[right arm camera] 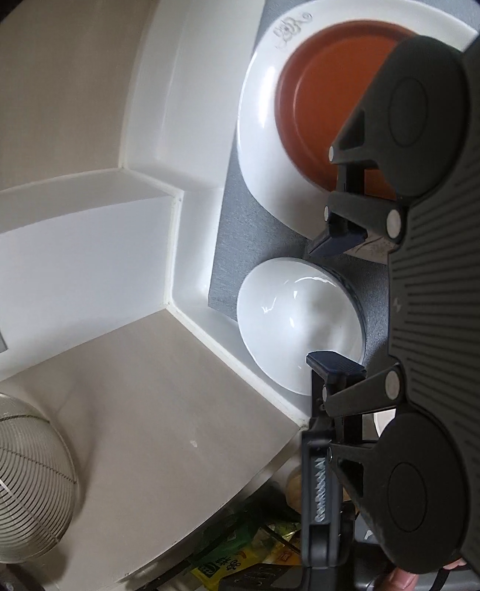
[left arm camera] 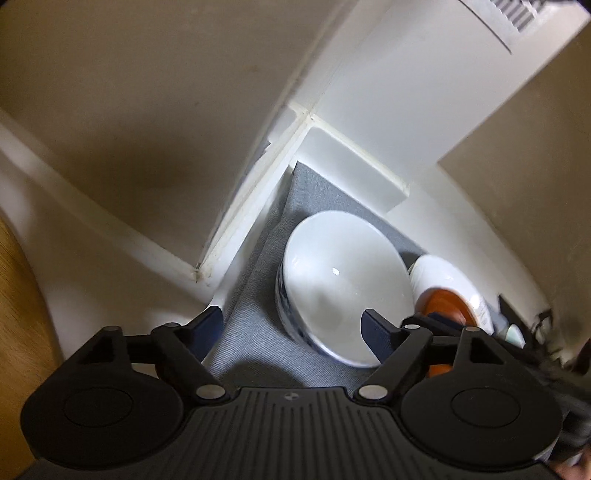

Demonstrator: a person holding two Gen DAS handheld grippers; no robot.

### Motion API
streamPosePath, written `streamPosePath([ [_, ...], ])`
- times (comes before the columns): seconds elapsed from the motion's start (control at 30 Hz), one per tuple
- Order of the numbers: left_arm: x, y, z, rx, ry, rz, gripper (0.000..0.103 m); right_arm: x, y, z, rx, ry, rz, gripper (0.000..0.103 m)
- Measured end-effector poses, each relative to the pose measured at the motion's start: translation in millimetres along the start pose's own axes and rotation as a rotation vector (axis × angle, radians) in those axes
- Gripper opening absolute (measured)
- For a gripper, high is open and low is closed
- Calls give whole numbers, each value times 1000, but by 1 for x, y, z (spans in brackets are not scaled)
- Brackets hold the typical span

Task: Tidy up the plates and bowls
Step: 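Move both grippers to the blue-banded white bowl and grip its rim, then lift the blue-banded bowl with both grippers off the mat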

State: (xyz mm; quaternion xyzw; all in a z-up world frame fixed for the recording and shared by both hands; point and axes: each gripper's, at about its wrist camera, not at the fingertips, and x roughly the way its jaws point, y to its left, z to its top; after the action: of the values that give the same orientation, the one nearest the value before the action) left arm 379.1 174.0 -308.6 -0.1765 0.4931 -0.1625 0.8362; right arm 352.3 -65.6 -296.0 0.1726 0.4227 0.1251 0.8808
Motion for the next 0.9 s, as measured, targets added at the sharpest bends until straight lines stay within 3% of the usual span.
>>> streamPosePath([
  [0.03,0,2,0,-12,-9,-18,71,3,0,0,-1,8,-5,62],
  [0.07,0,3,1,-13,-12,-39,48,6,0,1,-5,13,-10,61],
  [0.1,2,3,3,-12,-9,-55,37,8,1,2,-10,16,-11,61],
  [0.2,11,4,6,-16,20,-37,25,16,3,4,-32,29,-40,60],
  [0.37,20,5,6,-25,45,-18,23,28,2,7,-12,34,-60,46],
  [0.4,19,1,5,2,48,0,23,29,2,8,-16,39,-88,40],
  [0.43,17,-4,4,38,55,27,22,29,2,9,-24,41,-114,21],
  [0.47,15,-8,3,62,64,57,22,28,1,9,-20,52,-115,10],
  [0.63,7,-4,-4,76,113,61,22,24,11,3,-61,99,-106,10],
  [0.9,1,9,5,30,32,49,23,33,16,2,-55,136,-113,20],
])
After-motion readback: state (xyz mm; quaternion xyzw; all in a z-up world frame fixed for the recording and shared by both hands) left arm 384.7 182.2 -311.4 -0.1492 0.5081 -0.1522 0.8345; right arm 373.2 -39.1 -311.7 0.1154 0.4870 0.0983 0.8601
